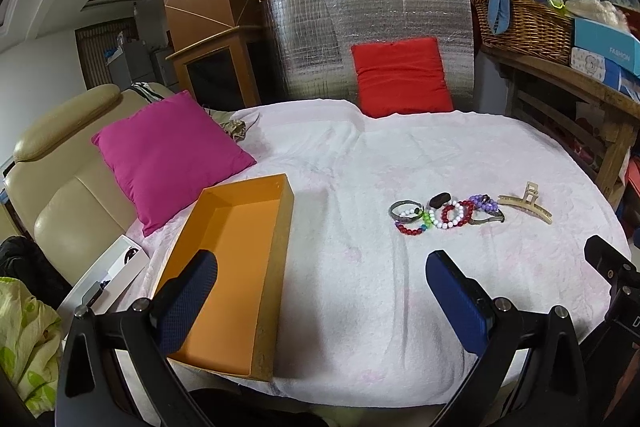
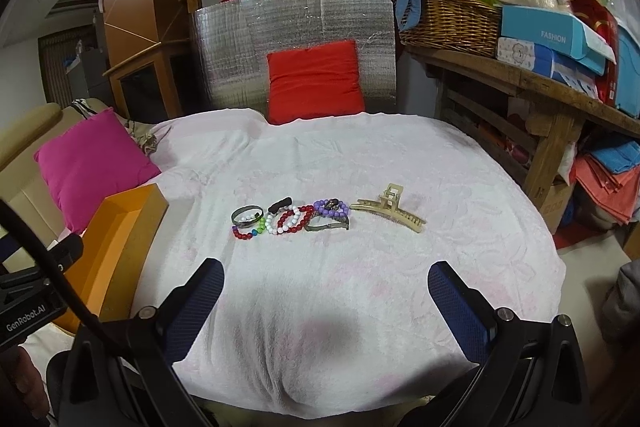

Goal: Organize jewelry

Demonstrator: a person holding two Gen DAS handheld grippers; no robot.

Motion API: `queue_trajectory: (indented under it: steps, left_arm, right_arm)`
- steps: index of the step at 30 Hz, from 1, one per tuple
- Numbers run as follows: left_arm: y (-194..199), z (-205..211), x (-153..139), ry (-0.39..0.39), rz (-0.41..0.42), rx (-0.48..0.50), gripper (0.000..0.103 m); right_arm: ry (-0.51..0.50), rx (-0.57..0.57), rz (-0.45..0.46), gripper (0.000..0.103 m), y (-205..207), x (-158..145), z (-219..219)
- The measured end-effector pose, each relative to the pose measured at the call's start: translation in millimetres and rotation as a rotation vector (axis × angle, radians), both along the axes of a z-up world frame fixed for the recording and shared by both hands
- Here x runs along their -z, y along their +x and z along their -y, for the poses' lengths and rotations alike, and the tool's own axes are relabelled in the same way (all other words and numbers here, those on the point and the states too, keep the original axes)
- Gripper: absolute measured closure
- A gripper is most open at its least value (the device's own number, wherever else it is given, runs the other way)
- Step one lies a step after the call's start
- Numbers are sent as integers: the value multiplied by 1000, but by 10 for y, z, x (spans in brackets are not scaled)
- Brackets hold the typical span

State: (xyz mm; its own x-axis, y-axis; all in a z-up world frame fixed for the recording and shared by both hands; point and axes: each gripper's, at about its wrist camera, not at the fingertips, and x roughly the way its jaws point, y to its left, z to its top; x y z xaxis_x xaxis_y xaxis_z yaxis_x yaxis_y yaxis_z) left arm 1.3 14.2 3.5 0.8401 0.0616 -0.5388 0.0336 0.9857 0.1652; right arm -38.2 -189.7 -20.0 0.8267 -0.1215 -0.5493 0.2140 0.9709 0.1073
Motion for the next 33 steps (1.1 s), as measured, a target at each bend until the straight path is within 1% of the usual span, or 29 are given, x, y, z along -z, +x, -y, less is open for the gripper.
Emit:
queue_trajectory:
  steps: [20, 33]
  left_arm:
    - [106, -43, 76, 1, -21, -25, 0]
    - [172, -9, 126, 11, -36, -37, 0]
  right_arm:
    - [24, 1, -9, 0, 118, 18, 37]
    - [54, 12, -19, 0, 179, 49, 143]
